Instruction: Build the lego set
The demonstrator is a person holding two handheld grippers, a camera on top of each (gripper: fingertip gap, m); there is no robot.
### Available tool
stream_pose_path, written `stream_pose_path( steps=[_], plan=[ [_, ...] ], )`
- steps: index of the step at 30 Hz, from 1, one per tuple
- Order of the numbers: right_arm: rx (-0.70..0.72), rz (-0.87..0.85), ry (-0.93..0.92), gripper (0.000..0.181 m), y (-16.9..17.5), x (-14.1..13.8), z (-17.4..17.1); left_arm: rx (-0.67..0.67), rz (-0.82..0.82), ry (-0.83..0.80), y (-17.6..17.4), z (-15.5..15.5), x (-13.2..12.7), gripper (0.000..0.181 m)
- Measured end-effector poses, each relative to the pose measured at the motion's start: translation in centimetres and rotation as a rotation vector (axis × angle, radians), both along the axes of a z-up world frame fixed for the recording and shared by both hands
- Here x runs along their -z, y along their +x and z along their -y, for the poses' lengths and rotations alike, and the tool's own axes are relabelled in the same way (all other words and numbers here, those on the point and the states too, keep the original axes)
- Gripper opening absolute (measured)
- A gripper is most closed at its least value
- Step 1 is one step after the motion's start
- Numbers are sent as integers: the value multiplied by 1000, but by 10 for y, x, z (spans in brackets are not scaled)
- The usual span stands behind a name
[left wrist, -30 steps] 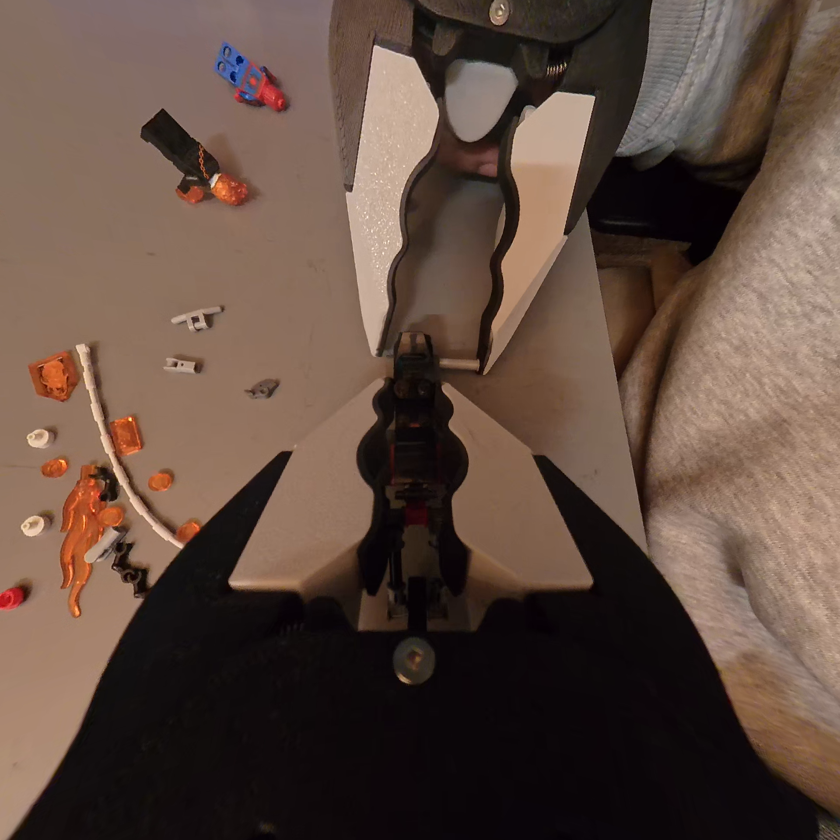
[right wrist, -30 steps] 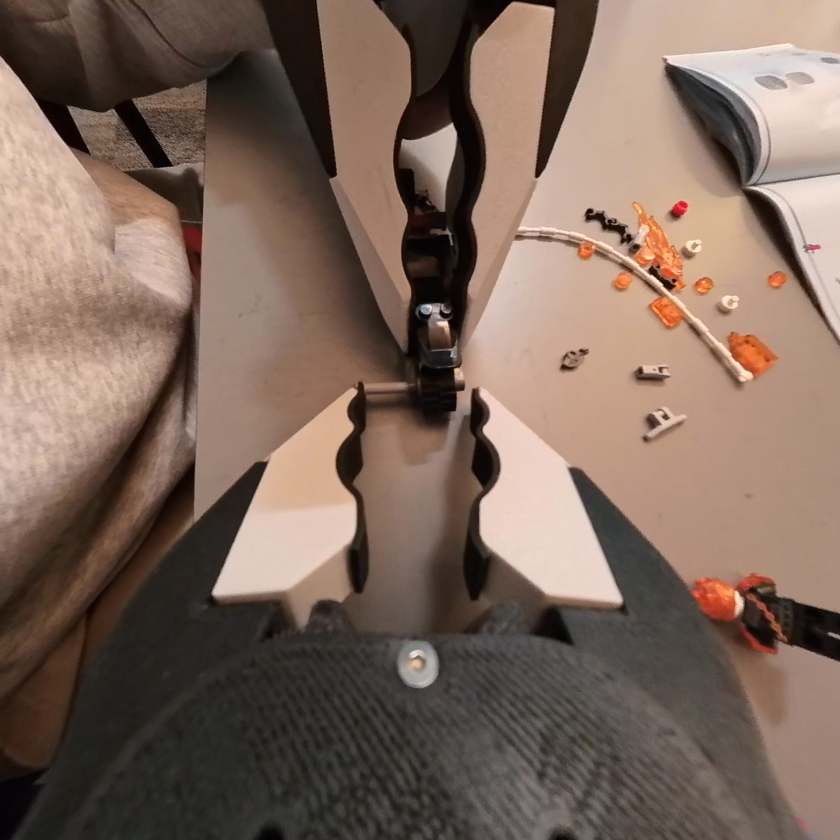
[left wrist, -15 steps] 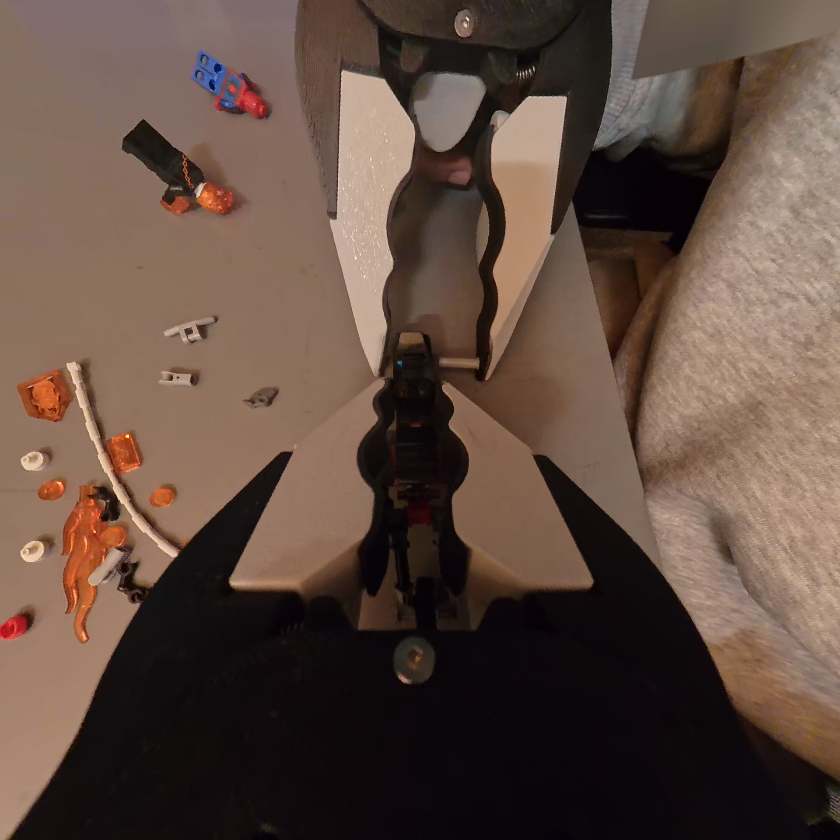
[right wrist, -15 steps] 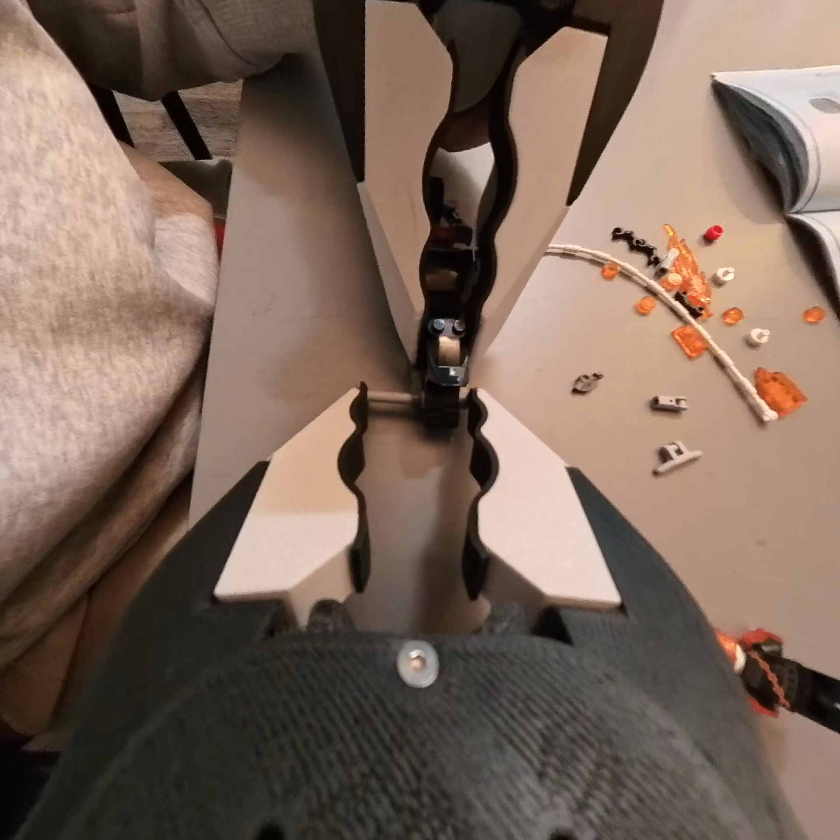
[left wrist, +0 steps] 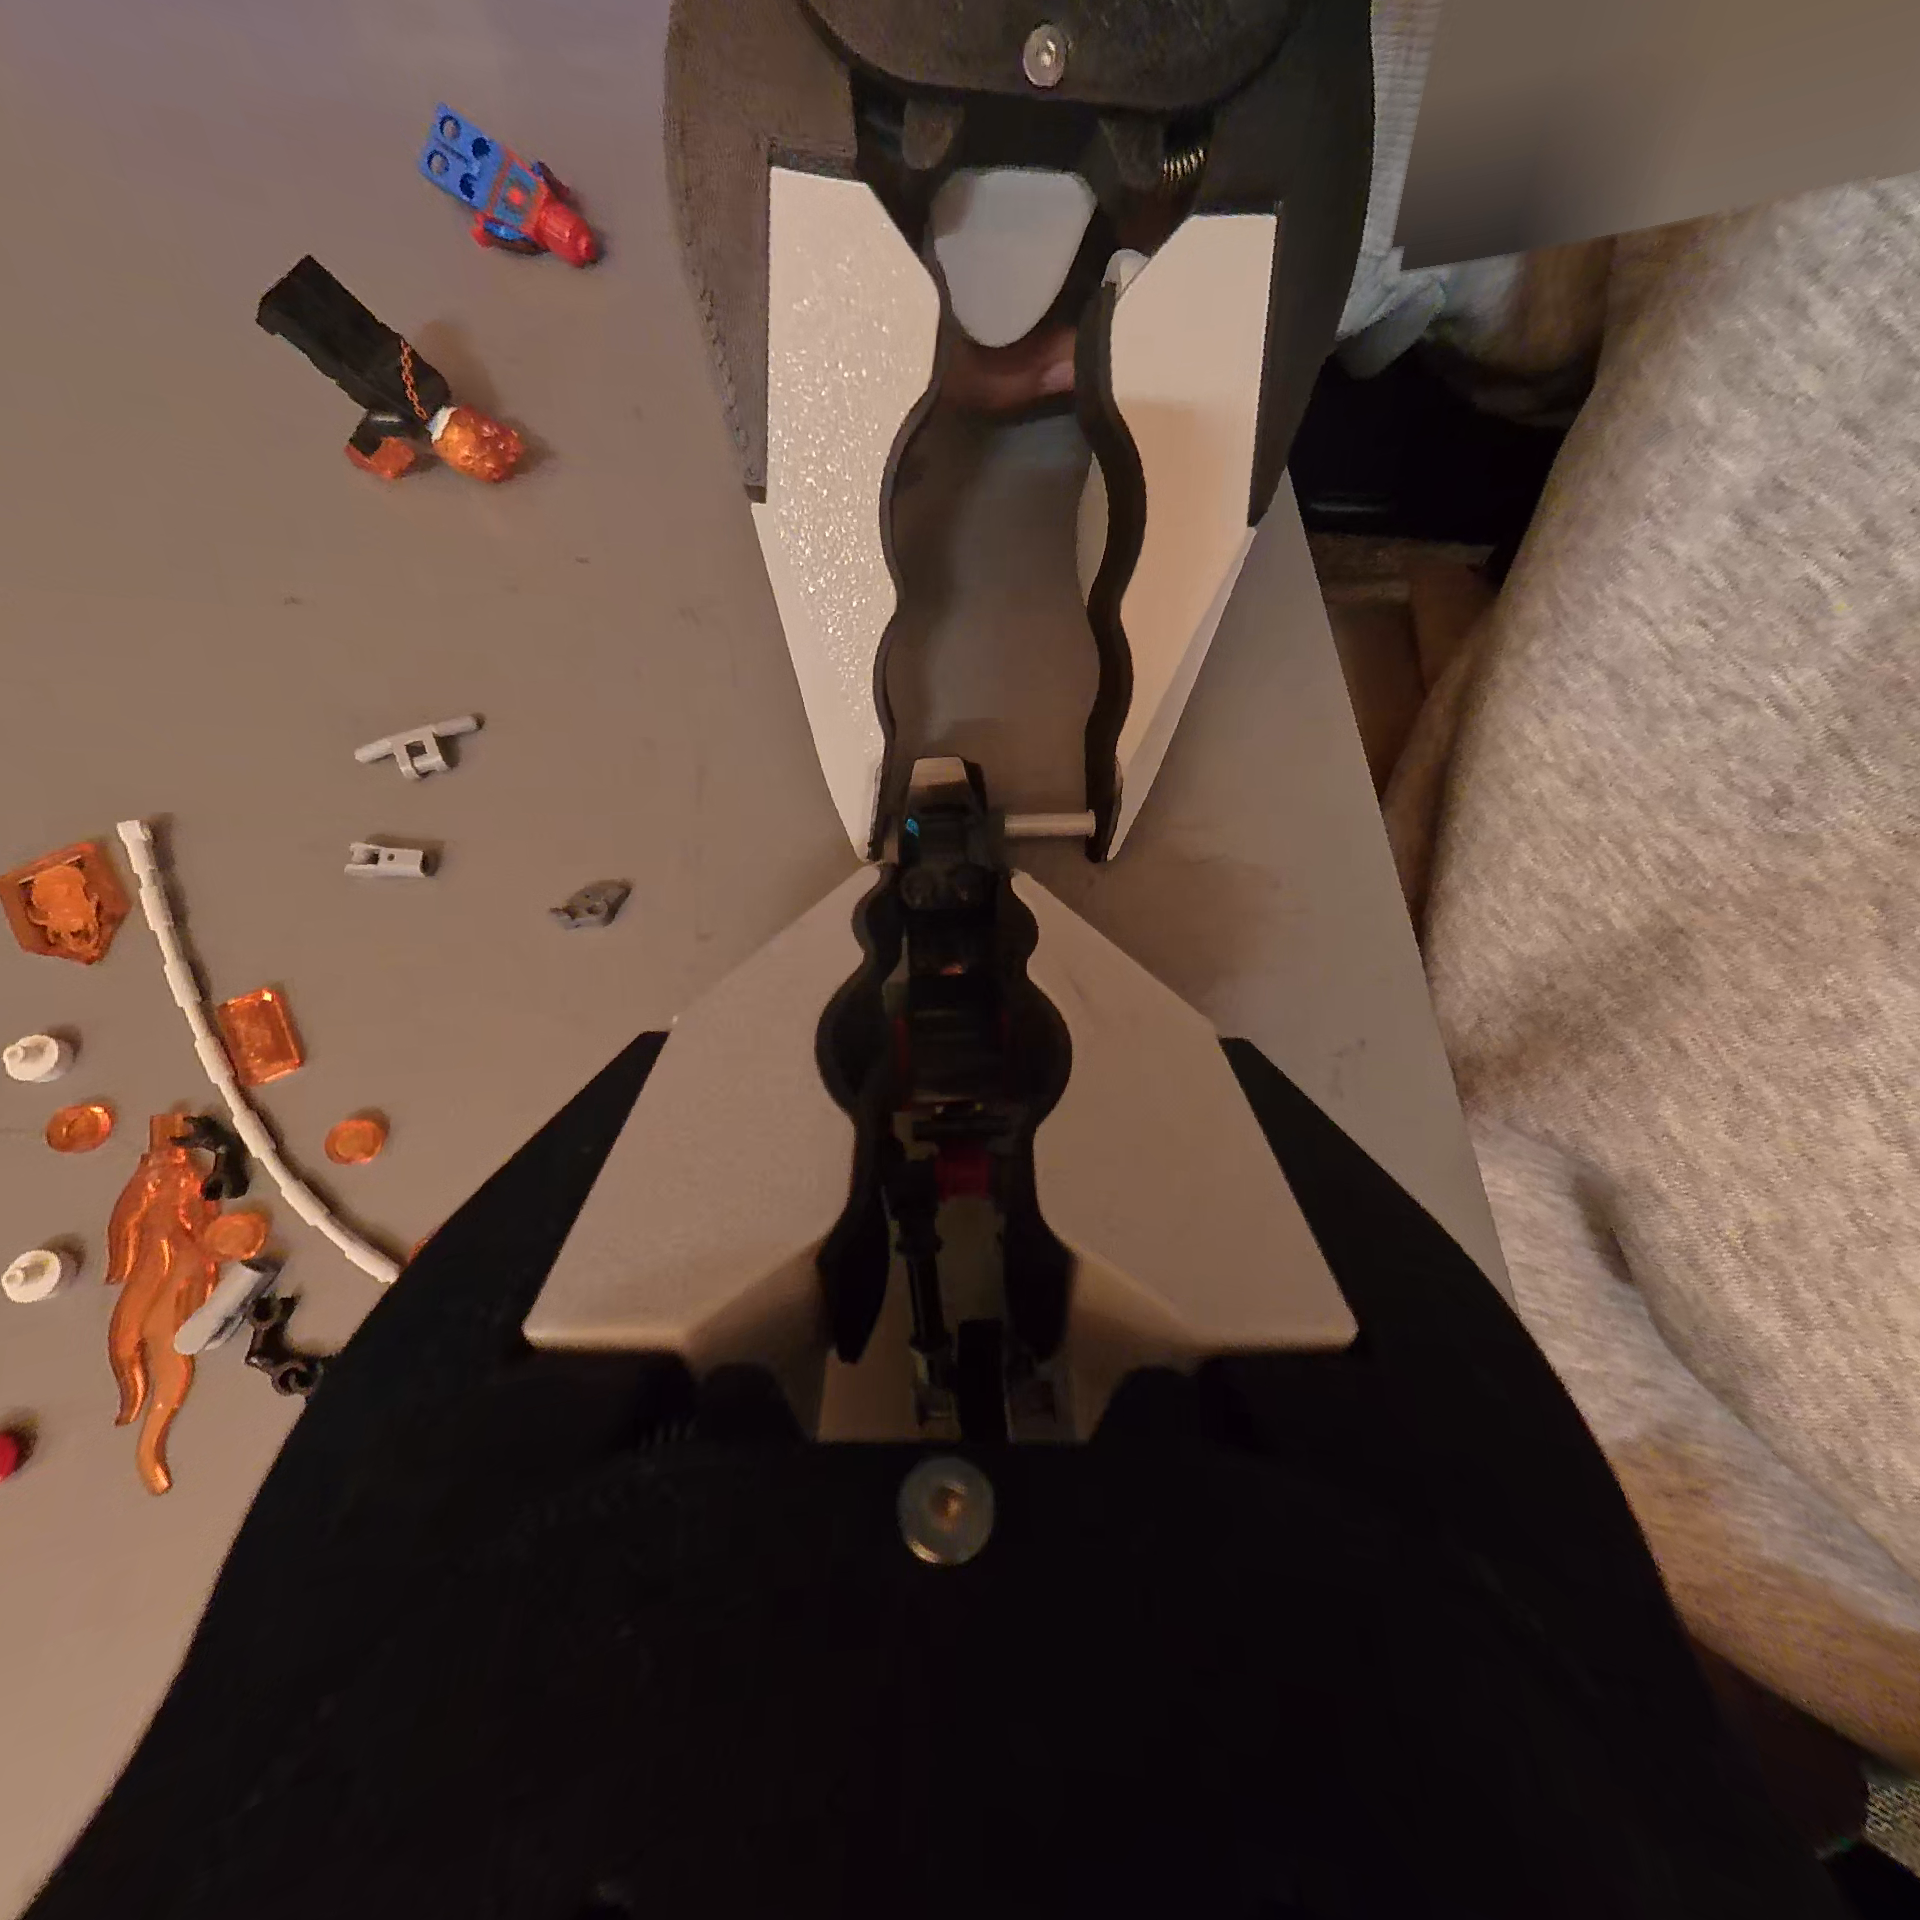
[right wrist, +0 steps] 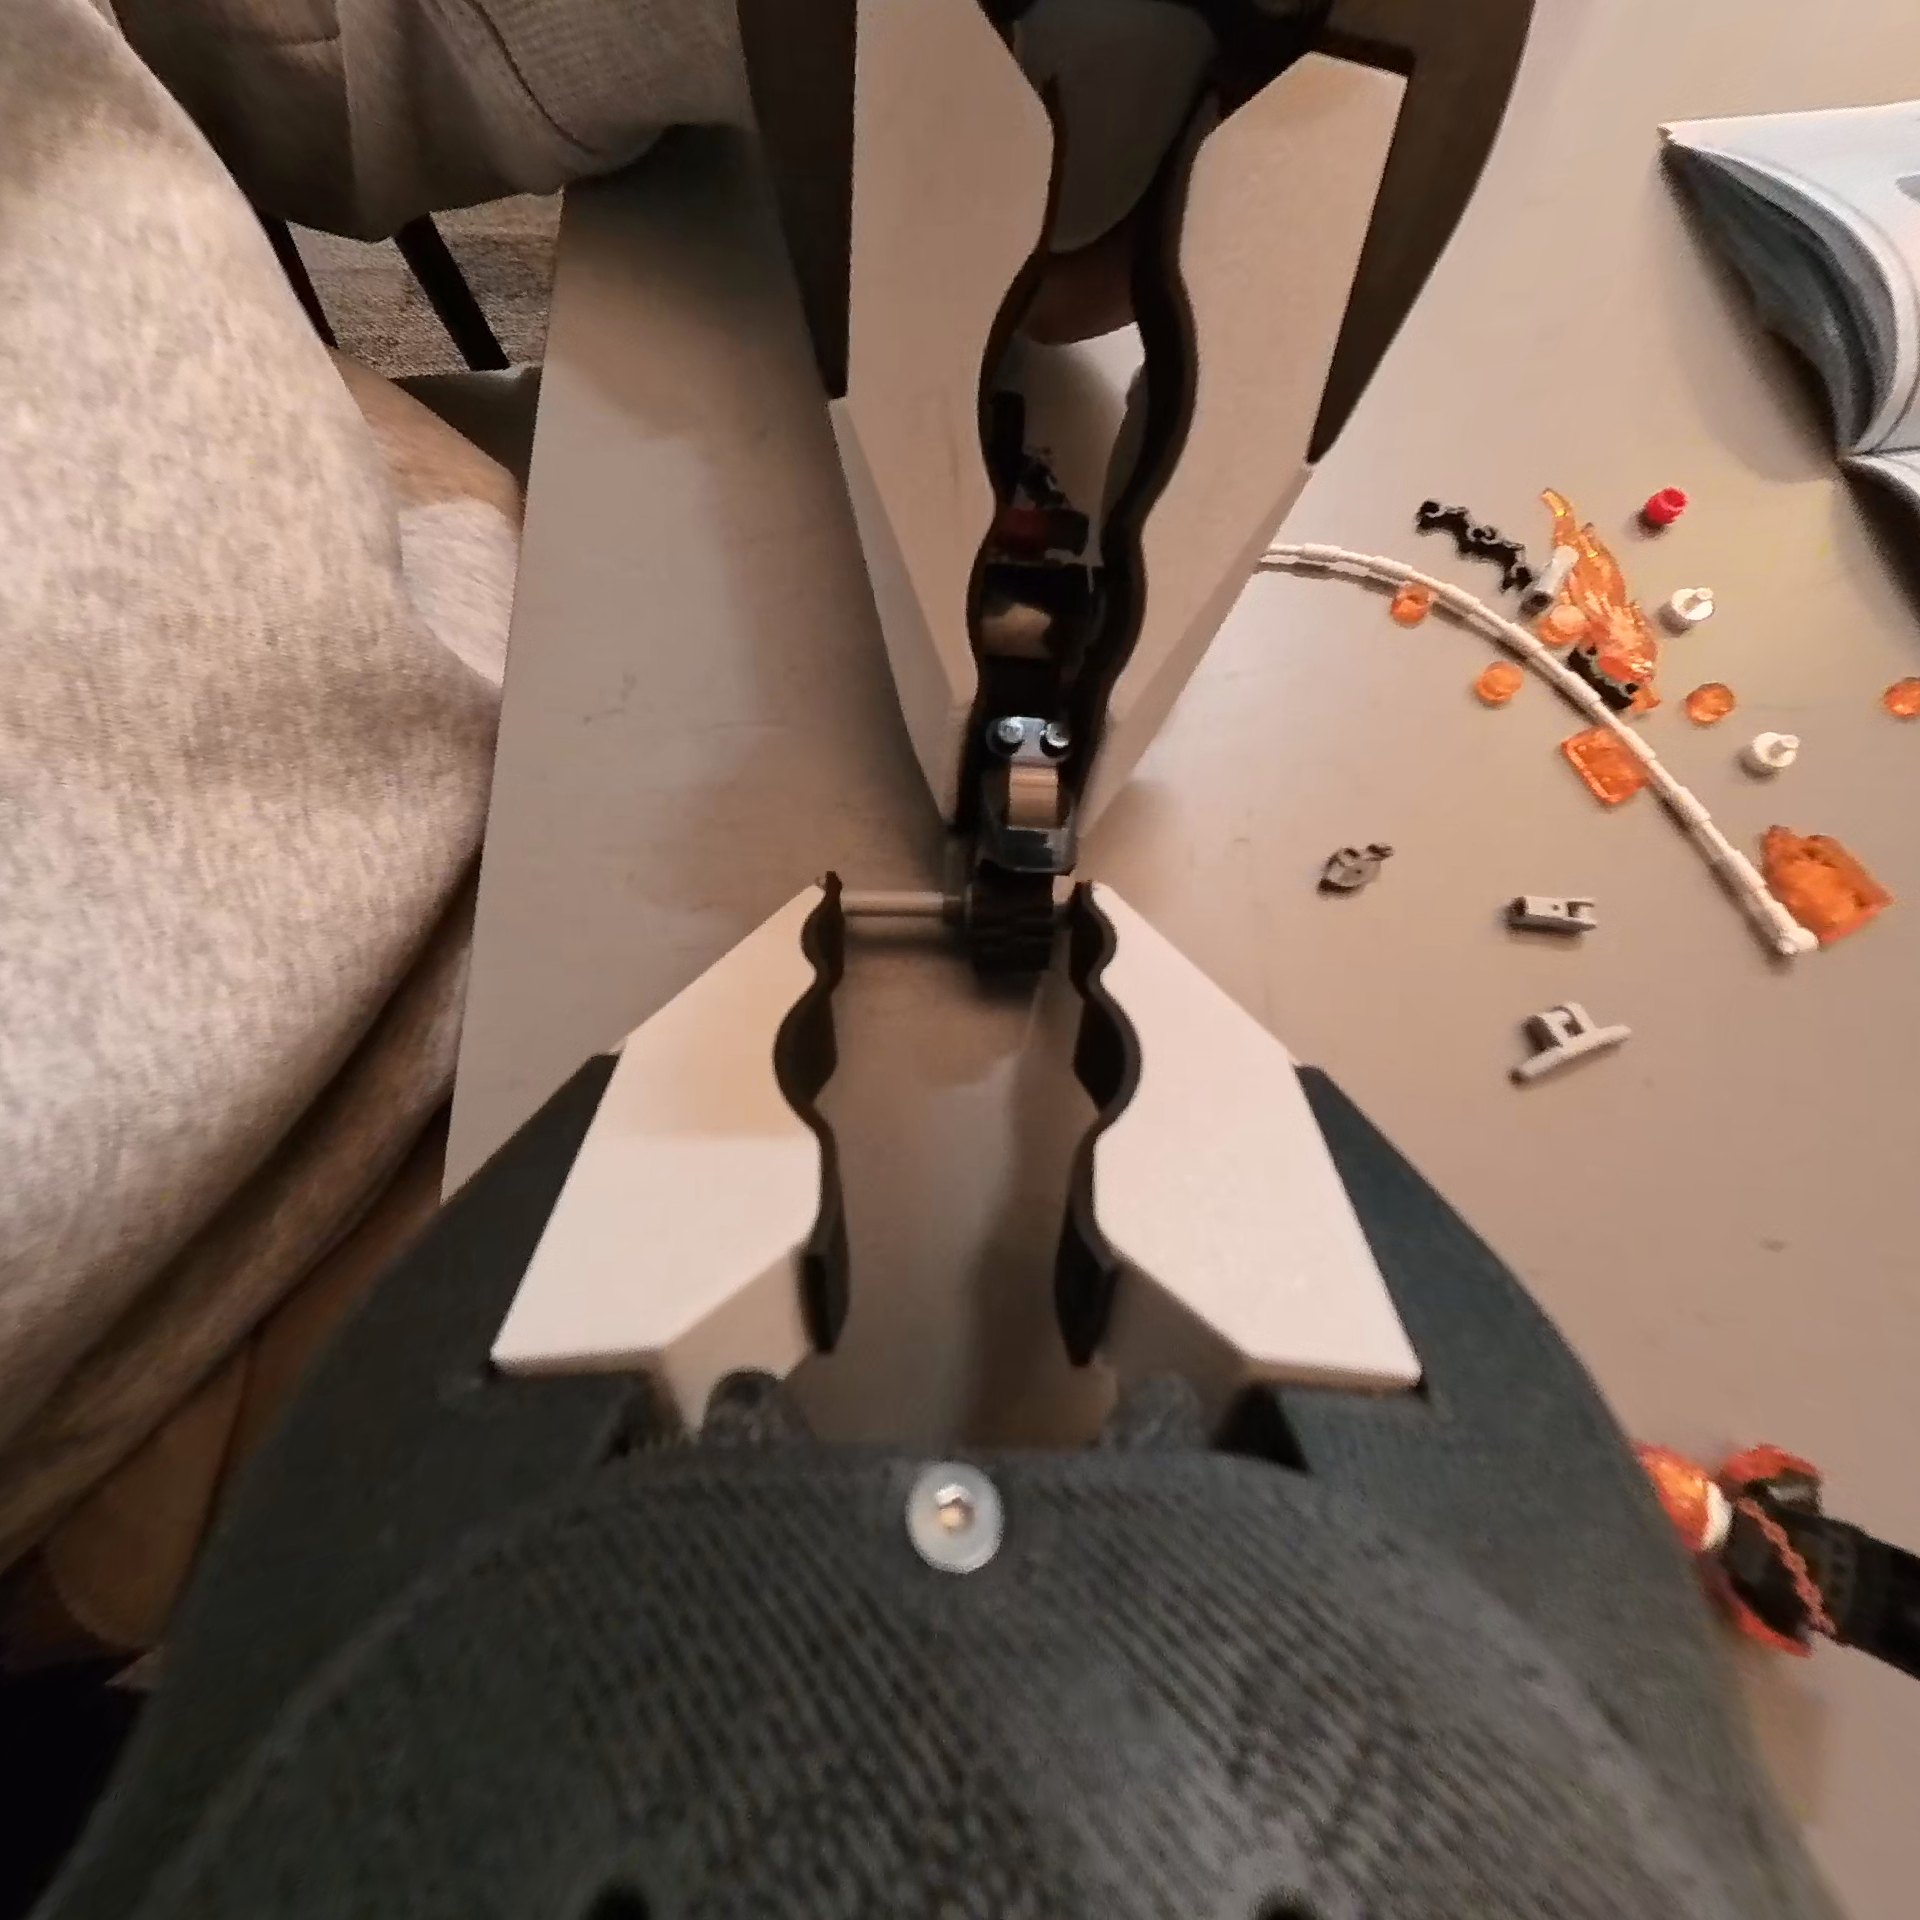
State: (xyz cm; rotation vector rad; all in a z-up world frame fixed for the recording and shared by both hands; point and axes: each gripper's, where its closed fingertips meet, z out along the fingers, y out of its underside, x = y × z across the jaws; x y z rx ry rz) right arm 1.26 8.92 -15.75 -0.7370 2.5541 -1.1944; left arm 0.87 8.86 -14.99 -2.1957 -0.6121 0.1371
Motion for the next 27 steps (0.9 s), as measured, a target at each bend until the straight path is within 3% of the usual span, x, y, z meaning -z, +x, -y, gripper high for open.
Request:
stream_pose_path(
  steps=[22,25,27],
  plan=[
    [12,-28,2,43,-3,4,-2,-7,6,1,-9,-1,2,16],
    [13,-23,1,42,-3,4,-2,-29,8,-22,-10,3,5,34],
    [14,-29,4,42,-3,4,-2,-34,29,-23,-10,3,7,35]
  ],
)
